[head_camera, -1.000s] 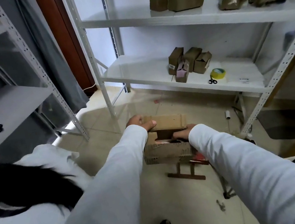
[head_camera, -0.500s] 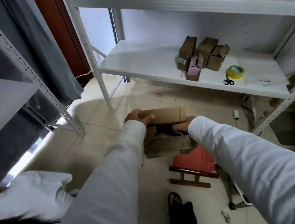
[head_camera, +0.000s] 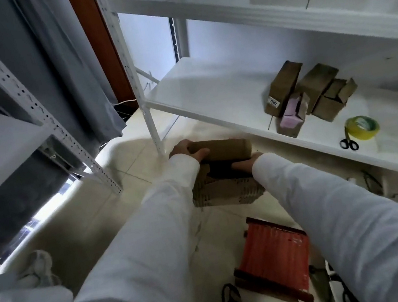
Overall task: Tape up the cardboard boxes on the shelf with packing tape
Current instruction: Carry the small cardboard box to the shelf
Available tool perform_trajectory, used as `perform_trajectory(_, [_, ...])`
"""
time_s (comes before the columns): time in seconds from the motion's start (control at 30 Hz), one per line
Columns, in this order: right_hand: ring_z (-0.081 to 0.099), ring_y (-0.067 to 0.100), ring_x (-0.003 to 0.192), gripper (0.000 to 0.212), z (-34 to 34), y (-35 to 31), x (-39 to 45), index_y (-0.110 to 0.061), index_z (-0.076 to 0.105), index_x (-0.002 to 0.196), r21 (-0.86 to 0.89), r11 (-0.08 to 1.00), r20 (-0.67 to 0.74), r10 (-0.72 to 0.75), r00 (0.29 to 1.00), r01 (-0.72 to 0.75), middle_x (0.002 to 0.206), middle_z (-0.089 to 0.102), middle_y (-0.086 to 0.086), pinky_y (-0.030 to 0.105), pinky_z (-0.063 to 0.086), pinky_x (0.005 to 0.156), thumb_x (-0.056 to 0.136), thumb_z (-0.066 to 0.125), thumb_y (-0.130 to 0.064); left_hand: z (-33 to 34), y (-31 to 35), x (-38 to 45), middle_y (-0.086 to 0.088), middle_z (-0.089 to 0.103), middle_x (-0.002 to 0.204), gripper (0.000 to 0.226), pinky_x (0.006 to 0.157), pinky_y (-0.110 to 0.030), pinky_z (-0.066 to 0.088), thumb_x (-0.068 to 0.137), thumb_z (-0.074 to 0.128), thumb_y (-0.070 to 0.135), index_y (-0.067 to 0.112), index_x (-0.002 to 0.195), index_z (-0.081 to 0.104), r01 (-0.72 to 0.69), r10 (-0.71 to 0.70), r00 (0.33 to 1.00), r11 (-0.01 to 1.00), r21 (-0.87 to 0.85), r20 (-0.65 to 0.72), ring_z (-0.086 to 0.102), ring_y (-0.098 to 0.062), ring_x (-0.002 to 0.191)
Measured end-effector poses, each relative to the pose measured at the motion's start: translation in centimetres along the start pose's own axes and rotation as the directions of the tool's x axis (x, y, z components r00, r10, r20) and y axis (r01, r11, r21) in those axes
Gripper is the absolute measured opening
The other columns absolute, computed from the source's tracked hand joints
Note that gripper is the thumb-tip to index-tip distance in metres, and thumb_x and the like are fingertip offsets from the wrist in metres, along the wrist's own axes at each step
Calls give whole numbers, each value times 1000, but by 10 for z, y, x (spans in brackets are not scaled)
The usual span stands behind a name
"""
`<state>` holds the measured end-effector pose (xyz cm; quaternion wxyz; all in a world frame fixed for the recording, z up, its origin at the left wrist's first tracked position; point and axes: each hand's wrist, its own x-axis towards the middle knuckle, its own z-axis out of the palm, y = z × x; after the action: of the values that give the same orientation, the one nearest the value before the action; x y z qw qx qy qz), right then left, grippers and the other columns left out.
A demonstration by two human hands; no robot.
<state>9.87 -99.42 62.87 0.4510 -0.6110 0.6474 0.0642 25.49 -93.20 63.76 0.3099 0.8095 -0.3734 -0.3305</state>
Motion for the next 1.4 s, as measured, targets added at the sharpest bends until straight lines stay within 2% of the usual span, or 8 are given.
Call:
perform_trajectory(0.33, [51,35,118,74,-48,-49,66,-11,42,138,83,997,58,-5,998,0,132,50,16,44,44,98,80,66,-50,-6,53,81,-15,59,116,37,84,-26,39,86,68,29,5,112,57,-11,17,997,997,82,-72,54,-29,108])
perform_trajectory(0.5, [47,36,122,98,-61,-60,100,-15,28,147,121,993,32,8,999,-12,138,45,16,47,44,99,69,71,-57,-4,62,115,-15,59,114,36,80,-25,35,85,68,29,4,110,58,-9,17,998,992,124,-60,54,-29,108])
perform_trajectory(0.63, [54,31,111,69,-69,-77,114,-17,48,134,96,995,3,-20,1000,20,124,56,12,36,43,87,77,69,-49,-5,66,147,-14,59,110,37,78,-23,34,86,68,28,4,112,59,-11,17,999,990,140,-37,55,-29,108])
perform_trajectory(0.7, [52,31,114,59,-74,-89,123,-14,49,132,91,996,18,-27,999,25,126,55,13,36,41,89,84,64,-45,-6,69,167,-14,60,116,39,79,-23,35,86,67,29,4,116,58,-25,28,999,989,142,-18,55,-28,109])
perform_trajectory(0.8, [47,33,124,59,-82,-111,146,-10,43,137,70,997,-2,-38,999,38,135,49,16,37,37,99,89,60,-39,-11,73,205,-13,59,121,44,83,-26,37,86,67,32,5,120,57,-42,41,999,989,141,8,54,-29,111])
perform_trajectory(1.0, [47,33,124,60,-100,-180,191,-6,42,137,23,999,-5,-24,1000,24,136,47,18,37,39,104,88,60,-37,-38,90,284,-13,57,126,47,85,-27,37,88,66,33,6,125,54,-33,27,998,993,113,58,53,-29,115])
perform_trajectory(1.2, [49,32,121,52,-125,-239,220,-6,46,133,-4,1000,-40,-25,999,25,132,50,18,34,39,97,91,56,-35,-66,112,349,-11,56,128,48,92,-30,40,87,66,32,8,126,53,-65,60,996,995,70,66,53,-29,116])
perform_trajectory(1.4, [54,33,113,50,-142,-256,238,-4,49,128,35,999,-60,28,998,-26,125,54,18,35,45,89,88,59,-32,-63,132,382,-10,53,133,54,93,-30,40,88,65,37,10,132,49,-100,90,990,991,89,107,51,-29,119])
